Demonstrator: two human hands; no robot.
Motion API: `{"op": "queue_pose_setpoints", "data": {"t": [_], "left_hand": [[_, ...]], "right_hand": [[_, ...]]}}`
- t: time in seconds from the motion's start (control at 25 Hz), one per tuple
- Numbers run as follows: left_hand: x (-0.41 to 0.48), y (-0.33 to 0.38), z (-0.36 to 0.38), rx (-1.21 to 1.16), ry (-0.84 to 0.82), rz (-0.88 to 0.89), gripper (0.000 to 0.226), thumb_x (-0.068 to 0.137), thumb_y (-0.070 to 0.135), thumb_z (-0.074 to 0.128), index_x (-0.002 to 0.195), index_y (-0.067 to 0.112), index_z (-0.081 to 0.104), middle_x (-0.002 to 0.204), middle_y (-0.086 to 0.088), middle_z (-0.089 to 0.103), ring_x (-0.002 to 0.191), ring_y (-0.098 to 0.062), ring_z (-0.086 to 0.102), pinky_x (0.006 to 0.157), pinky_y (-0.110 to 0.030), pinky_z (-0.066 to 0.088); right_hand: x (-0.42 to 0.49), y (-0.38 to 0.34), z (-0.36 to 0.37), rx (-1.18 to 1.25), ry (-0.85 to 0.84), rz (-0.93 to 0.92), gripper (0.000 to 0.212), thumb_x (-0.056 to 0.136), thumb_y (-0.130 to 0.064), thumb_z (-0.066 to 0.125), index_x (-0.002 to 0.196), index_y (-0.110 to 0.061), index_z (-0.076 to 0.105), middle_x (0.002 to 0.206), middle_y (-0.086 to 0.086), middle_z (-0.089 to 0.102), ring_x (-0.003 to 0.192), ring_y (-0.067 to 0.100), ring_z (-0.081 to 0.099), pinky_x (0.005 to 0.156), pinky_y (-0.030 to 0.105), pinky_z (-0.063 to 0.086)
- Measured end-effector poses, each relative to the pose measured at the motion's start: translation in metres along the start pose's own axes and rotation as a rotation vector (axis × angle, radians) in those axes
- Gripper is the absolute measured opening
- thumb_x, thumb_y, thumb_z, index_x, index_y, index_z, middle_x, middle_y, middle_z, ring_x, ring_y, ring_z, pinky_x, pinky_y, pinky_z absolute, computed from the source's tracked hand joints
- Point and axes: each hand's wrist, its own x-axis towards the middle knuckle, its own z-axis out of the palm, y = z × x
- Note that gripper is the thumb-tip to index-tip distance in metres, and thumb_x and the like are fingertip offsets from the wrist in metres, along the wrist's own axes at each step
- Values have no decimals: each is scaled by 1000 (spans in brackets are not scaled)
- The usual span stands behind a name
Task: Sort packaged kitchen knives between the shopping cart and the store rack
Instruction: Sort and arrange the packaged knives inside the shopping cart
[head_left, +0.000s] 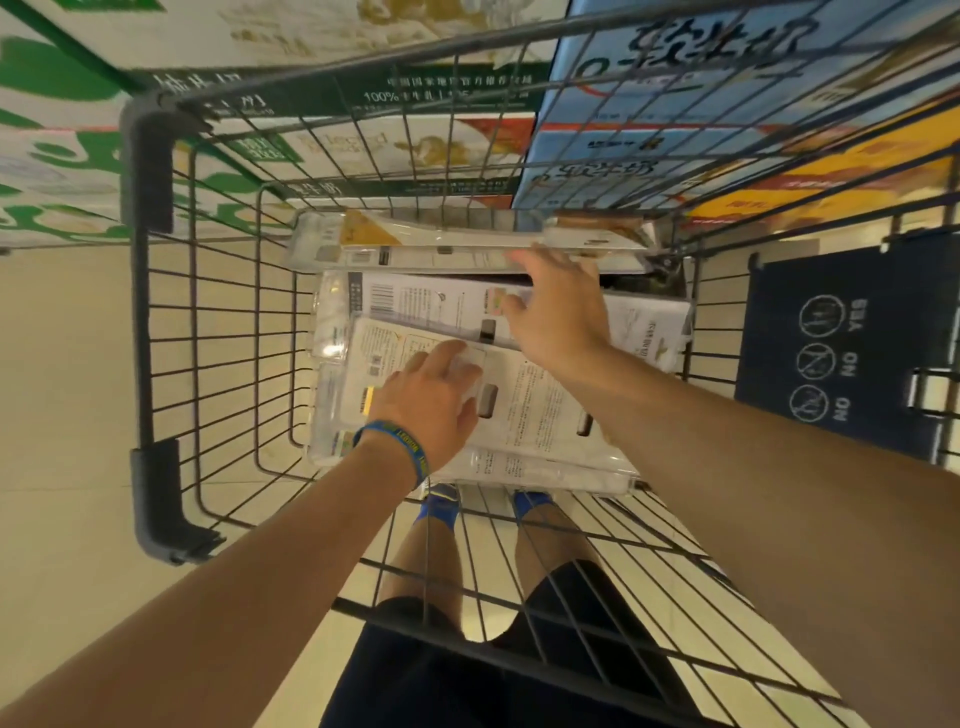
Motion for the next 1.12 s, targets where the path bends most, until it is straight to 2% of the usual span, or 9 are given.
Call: {"op": "queue_pose_setpoints", "data": {"t": [0.12,0.32,0.48,0.6,0.72,0.84,0.96,1.04,1.12], "left_hand": [[-3,-4,4,-70,37,2,36,91,29,59,125,19,61,148,-3,44,116,-30,53,85,-45,55],[-2,-10,3,-169,44,-20,35,94,27,56,128,19,61,146,0,48,116,-28,55,90,-45,54],[-3,-8,3,-272,86,-60,35,95,28,55,128,19,61,141,2,52,116,-24,56,94,-37,52],[0,-10,1,-409,116,-145,28,96,25,56,121,19,66,123,-2,63,103,-22,62,89,-33,53],[-2,-16,-3,-826,146,-440,24,97,39,54,105,24,71,101,2,72,94,-19,67,86,-38,56],[0,-25,-9,-1226,230,-625,42,96,56,48,97,20,71,96,1,75,93,-21,71,86,-43,58],[2,-26,-18,-1576,269,-651,57,97,64,36,105,16,66,100,-3,74,102,-27,70,84,-41,56],[3,-24,-26,-1865,246,-575,64,95,70,31,115,19,63,107,0,74,109,-26,69,87,-40,55],[3,-19,-37,-2064,238,-484,59,94,68,38,122,21,62,119,-4,71,112,-25,67,93,-42,55]], "right_hand": [[16,2,0,-323,13,-124,34,97,-40,62,129,-27,68,130,-4,62,122,24,46,92,40,37],[33,14,-16,-125,-68,-165,32,99,-46,60,115,-25,78,105,-7,55,105,15,48,79,29,33],[41,-1,-42,-156,179,-235,38,102,-51,51,104,-23,78,99,-4,70,93,16,56,78,31,33],[28,-18,-58,-167,311,-189,43,102,-56,48,97,-22,76,89,-5,70,85,16,57,83,34,29],[-5,-15,-56,-29,281,-112,41,102,-53,51,96,-18,72,85,-7,63,80,12,50,80,29,24],[-24,-2,-66,33,327,-67,38,103,-54,49,89,-23,68,78,-7,62,74,15,55,81,36,41],[-22,7,-72,14,309,16,41,104,-57,40,82,-27,58,74,-6,57,71,18,53,70,32,35],[-17,12,-64,34,202,73,49,107,-54,34,87,-23,66,83,3,63,79,26,57,71,33,34],[-15,17,-48,97,54,220,56,109,-51,32,100,-14,73,99,13,68,94,30,61,76,33,35]]}}
